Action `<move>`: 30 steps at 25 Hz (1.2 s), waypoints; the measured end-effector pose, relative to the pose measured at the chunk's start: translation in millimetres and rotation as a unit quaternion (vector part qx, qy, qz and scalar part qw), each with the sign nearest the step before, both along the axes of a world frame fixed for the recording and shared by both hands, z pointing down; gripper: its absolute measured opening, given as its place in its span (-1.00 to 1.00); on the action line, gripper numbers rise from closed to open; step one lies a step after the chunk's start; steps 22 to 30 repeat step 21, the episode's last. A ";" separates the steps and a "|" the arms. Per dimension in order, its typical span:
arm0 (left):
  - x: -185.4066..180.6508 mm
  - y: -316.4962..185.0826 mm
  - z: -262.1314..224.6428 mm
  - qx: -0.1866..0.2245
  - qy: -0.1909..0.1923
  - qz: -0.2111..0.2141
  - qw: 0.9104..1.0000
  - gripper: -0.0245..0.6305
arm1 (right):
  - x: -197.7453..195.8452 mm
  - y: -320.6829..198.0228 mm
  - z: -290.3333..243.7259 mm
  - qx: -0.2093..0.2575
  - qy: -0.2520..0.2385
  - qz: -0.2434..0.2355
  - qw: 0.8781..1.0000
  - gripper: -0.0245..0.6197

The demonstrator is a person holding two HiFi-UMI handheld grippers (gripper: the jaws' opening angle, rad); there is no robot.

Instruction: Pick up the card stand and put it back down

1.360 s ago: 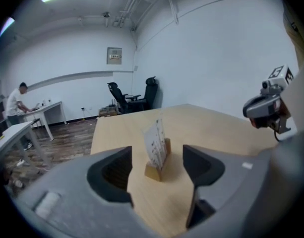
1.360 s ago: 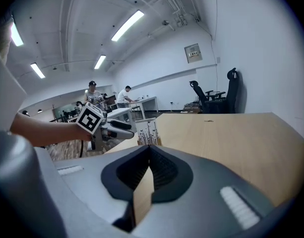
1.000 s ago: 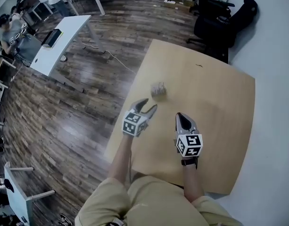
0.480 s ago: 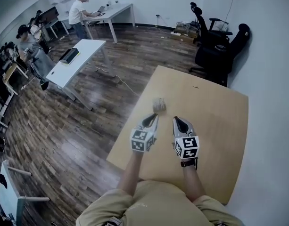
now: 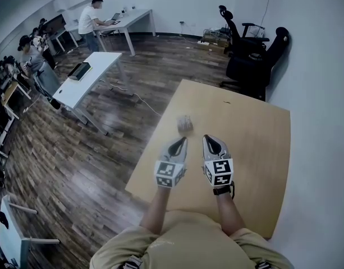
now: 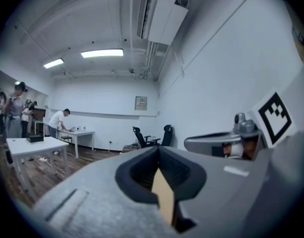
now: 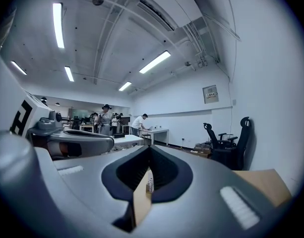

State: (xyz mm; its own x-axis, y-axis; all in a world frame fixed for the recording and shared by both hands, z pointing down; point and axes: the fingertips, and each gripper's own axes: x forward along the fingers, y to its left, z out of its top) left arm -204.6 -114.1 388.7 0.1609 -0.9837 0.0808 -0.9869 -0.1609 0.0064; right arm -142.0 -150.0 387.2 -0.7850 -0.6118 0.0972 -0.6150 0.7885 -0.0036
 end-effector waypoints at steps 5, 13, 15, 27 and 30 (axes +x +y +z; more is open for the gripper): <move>0.3 4.3 -2.3 0.003 0.011 -0.010 1.000 -0.93 | 3.5 2.2 3.2 0.001 0.002 0.001 1.000 -0.90; -5.3 3.7 8.6 -0.003 -0.003 -0.022 1.000 -0.92 | 4.0 2.1 3.3 0.008 0.007 0.000 1.000 -0.90; -7.0 2.3 9.6 -0.003 -0.007 -0.025 1.000 -0.92 | 3.9 1.5 3.4 0.009 0.008 -0.001 1.000 -0.90; -22.1 2.5 13.7 -0.012 -0.015 -0.042 0.999 -0.92 | -4.1 2.5 7.3 0.010 0.013 -0.004 1.000 -0.90; -22.1 2.5 13.7 -0.012 -0.015 -0.042 0.999 -0.92 | -4.1 2.5 7.3 0.010 0.013 -0.004 1.000 -0.90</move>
